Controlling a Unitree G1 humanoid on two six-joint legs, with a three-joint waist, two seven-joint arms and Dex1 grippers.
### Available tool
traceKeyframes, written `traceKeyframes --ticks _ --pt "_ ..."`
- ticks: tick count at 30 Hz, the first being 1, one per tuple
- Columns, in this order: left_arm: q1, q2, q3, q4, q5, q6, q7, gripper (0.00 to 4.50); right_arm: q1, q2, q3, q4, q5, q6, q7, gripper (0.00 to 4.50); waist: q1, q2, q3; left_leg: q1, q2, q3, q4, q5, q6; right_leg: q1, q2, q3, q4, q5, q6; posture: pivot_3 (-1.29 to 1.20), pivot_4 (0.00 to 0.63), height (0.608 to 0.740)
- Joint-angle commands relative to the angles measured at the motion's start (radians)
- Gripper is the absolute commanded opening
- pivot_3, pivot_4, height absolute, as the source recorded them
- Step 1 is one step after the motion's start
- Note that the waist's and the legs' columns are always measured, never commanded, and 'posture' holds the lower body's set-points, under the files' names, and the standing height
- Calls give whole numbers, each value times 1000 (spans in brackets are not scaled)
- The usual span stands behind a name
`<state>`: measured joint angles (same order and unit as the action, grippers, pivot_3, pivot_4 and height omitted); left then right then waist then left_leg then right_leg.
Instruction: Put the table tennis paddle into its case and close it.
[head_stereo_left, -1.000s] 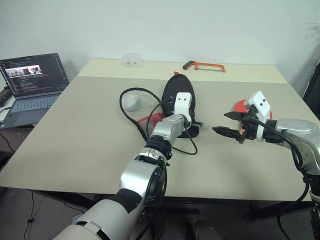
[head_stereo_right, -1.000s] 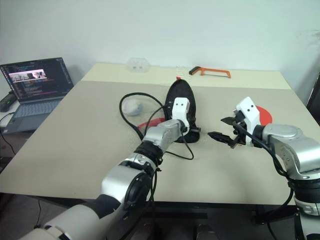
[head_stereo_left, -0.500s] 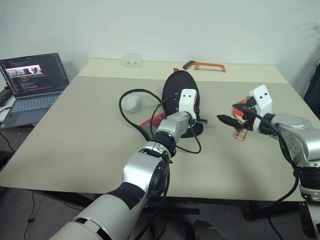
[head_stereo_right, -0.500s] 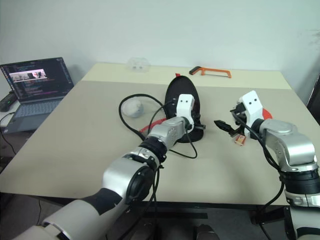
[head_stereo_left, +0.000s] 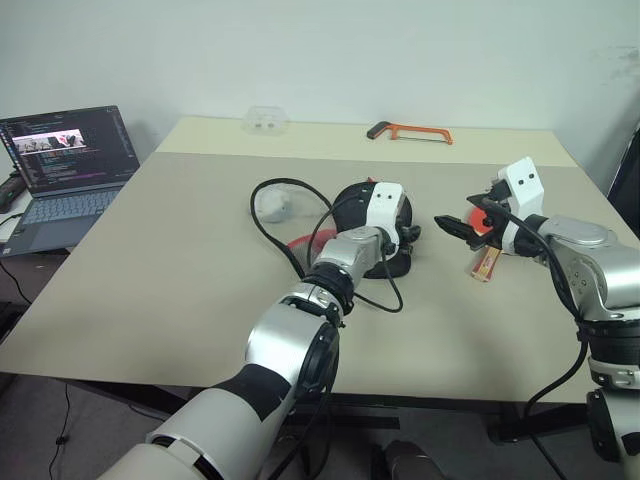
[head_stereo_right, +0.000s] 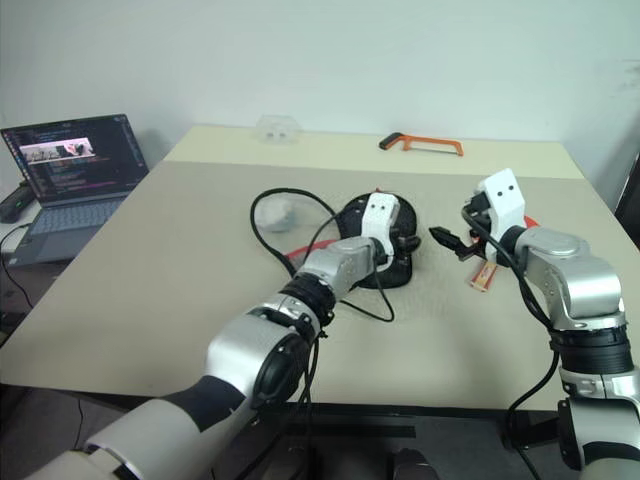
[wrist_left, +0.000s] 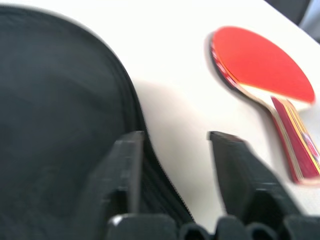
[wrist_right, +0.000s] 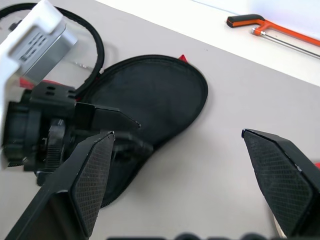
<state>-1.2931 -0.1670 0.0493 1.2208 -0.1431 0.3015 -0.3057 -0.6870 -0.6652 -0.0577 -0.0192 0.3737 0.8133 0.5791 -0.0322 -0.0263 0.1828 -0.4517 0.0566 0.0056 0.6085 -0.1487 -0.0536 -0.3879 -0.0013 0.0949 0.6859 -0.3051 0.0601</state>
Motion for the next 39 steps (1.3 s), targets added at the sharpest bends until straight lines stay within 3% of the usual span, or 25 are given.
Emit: traceKeyframes --ticks 1,5,10,12,15,22,26,32,39 --pt "-44 -98 -33 -78 12 12 -51 3460 -26 -6 -41 -9 -7 -20 -12 4500 0 0 0 0 0 0 0 0 0 0 0 0 0 0 0 0 150 740" --pt "41 35 -79 -342 -5 121 -185 3460 -34 -10 -52 1 -6 -27 -19 4500 -1 1 0 0 0 0 0 0 0 0 0 0 0 0 0 0 150 740" --pt "236 230 -93 -797 -63 378 -296 3460 -39 -7 -71 25 -9 -32 -30 4500 -28 2 -1 1 2 0 -1 0 -1 -1 1 1 3 0 -1 0 150 740" --pt "319 343 -83 -951 -87 463 -338 3460 -45 9 -77 41 -16 -29 -55 4500 -32 2 -1 2 3 0 -1 1 -1 -1 3 1 6 0 -2 0 150 740" --pt "402 468 -44 -1079 -111 557 -343 3460 -70 38 -80 89 -35 -39 -103 4500 -33 2 -1 3 4 0 0 1 -2 -1 3 0 9 -1 -2 0 150 740" --pt "460 580 31 -1192 -164 647 -329 3460 -145 65 -79 230 -100 -70 -178 4500 -15 2 0 2 3 1 4 3 -3 0 0 0 10 0 0 0 150 740" --pt "501 674 53 -1242 -211 657 -401 3460 -177 63 -121 330 -134 -55 -273 4500 -19 2 0 2 3 1 3 3 -3 -1 0 0 10 0 -1 0 150 740" --pt "563 801 33 -1201 -203 602 -466 3460 -191 75 -137 360 -160 -38 -333 4500 -25 2 0 2 4 2 0 3 -3 -2 1 0 9 -1 -3 0 150 740" --pt "557 816 31 -1152 -202 569 -471 3460 -158 124 -203 315 -144 67 -447 4500 -25 2 0 2 4 2 1 3 -3 -2 1 0 10 -1 -3 0 150 740"
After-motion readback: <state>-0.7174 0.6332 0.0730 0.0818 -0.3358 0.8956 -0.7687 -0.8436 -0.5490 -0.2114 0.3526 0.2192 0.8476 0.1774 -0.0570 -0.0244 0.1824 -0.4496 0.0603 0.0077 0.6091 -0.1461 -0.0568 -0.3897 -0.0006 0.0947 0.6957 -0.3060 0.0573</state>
